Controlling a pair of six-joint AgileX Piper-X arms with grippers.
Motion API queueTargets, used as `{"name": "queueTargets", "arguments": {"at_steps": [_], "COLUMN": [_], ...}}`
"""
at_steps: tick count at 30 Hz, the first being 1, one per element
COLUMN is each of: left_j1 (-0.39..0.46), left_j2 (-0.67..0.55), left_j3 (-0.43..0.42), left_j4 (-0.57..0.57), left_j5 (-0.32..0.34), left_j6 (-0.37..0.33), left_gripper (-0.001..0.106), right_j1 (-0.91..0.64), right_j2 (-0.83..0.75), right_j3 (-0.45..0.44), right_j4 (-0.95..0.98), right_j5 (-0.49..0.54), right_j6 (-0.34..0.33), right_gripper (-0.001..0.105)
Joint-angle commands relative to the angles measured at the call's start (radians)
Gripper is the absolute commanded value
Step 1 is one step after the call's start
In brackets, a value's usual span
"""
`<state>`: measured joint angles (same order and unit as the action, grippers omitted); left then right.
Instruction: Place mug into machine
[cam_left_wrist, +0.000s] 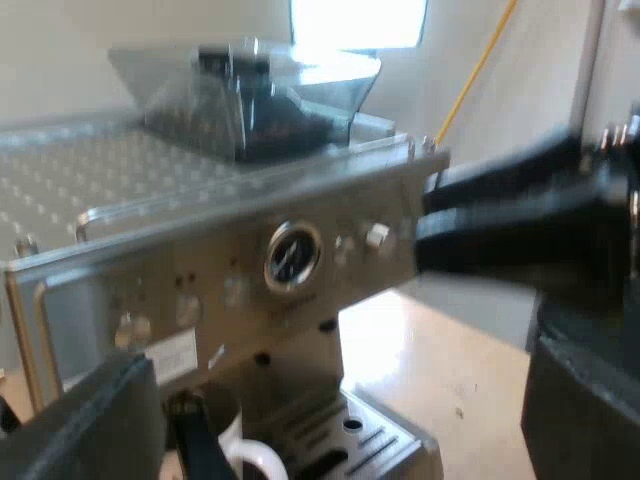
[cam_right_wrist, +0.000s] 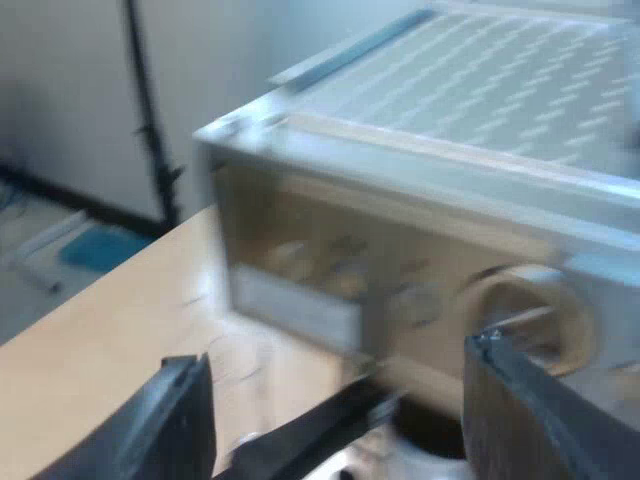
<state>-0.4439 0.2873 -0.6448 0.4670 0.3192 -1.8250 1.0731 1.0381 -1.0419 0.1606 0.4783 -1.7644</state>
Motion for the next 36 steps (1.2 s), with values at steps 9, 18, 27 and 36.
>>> {"name": "queueTargets", "arguments": {"at_steps": [9, 18, 27, 36], "left_j1": [0.067, 0.3, 0.467, 0.467], "left_j2": [0.183, 0.235, 0.246, 0.246], "left_j3": [-0.006, -0.027, -0.036, -0.035], "left_j4": [-0.024, -0.049, -0.054, -0.054], "left_j5": [0.0, 0.087, 0.112, 0.149], "left_j6": [-0.012, -0.012, -0.012, 0.009], "left_gripper": [0.079, 0.079, 0.079, 0.079], "right_j1": [-0.32, -0.456, -0.703, -0.931], "right_j2": [-0.06, -0.124, -0.199, -0.274], "right_j3": [-0.011, -0.011, -0.011, -0.011], "right_j4": [0.071, 0.129, 0.239, 0.37], "right_j5": [-0.184, -0.207, -0.228, -0.228], "right_j6": [-0.004, -0.004, -0.004, -0.004], "right_gripper": [0.056, 0.056, 0.034, 0.012]}}
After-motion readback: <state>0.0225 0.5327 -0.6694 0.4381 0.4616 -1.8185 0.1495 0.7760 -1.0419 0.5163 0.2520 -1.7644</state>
